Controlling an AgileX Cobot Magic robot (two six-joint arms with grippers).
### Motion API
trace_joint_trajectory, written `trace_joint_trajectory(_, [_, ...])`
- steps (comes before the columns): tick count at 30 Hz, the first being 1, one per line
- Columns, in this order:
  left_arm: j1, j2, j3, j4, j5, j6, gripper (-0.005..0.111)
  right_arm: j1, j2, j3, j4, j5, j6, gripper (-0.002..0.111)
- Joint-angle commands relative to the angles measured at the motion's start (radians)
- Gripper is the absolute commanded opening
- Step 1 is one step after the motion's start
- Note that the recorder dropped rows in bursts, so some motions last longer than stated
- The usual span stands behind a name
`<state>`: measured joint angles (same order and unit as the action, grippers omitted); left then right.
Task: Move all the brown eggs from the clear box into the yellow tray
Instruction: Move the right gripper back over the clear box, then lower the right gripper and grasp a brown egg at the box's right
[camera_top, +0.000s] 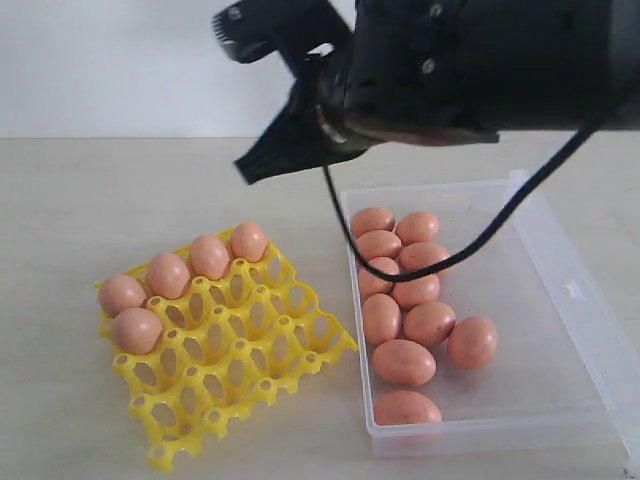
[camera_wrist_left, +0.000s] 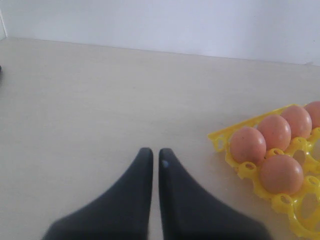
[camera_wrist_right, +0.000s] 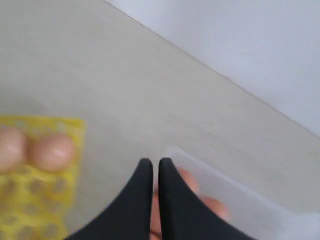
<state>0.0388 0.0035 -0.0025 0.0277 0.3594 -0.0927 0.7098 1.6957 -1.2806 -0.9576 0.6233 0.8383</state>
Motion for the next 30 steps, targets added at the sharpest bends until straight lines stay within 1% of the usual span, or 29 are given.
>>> trace_joint_trajectory(1, [0.003, -0.003, 0.003, -0.002, -0.004, 0.005, 0.004, -0.001, -0.045, 0.001, 0.04, 0.498, -0.194, 0.0])
trace_joint_trajectory(3, [0.003, -0.003, 0.003, -0.002, -0.004, 0.005, 0.004, -0.003, -0.047, 0.001, 0.089, 0.598, -0.269, 0.0])
trace_joint_trajectory(8, [0.003, -0.003, 0.003, -0.002, -0.004, 0.005, 0.004, -0.016, -0.047, 0.003, 0.385, 0.598, -0.547, 0.0])
trace_joint_trajectory(10, [0.003, -0.003, 0.003, -0.002, -0.004, 0.005, 0.004, -0.062, -0.047, 0.003, 0.498, 0.564, -0.622, 0.0])
trace_joint_trajectory(12, [0.003, -0.003, 0.003, -0.002, -0.004, 0.005, 0.004, -0.134, -0.047, 0.003, 0.557, 0.512, -0.626, 0.0])
trace_joint_trajectory(15, [0.003, -0.003, 0.003, -0.002, -0.004, 0.005, 0.004, -0.301, -0.047, 0.003, 0.68, 0.479, -0.642, 0.0])
trace_joint_trajectory(17, [0.003, -0.003, 0.003, -0.002, -0.004, 0.005, 0.004, -0.42, -0.047, 0.005, 0.797, 0.481, -0.725, 0.0])
trace_joint_trajectory(20, [0.003, -0.003, 0.003, -0.002, -0.004, 0.005, 0.004, -0.559, -0.05, 0.04, 0.999, 0.455, -0.878, 0.0])
trace_joint_trajectory(23, [0.003, -0.003, 0.003, -0.002, -0.004, 0.005, 0.004, -0.645, -0.072, 0.135, 1.249, 0.408, -1.05, 0.0])
trace_joint_trajectory(25, [0.003, -0.003, 0.003, -0.002, -0.004, 0.005, 0.004, -0.663, -0.084, 0.214, 1.386, 0.401, -1.154, 0.0])
trace_joint_trajectory(27, [0.003, -0.003, 0.003, -0.002, -0.004, 0.005, 0.004, -0.659, -0.091, 0.297, 1.48, 0.382, -1.215, 0.0])
trace_joint_trajectory(30, [0.003, -0.003, 0.003, -0.002, -0.004, 0.005, 0.004, -0.64, -0.089, 0.388, 1.506, 0.254, -1.254, 0.0])
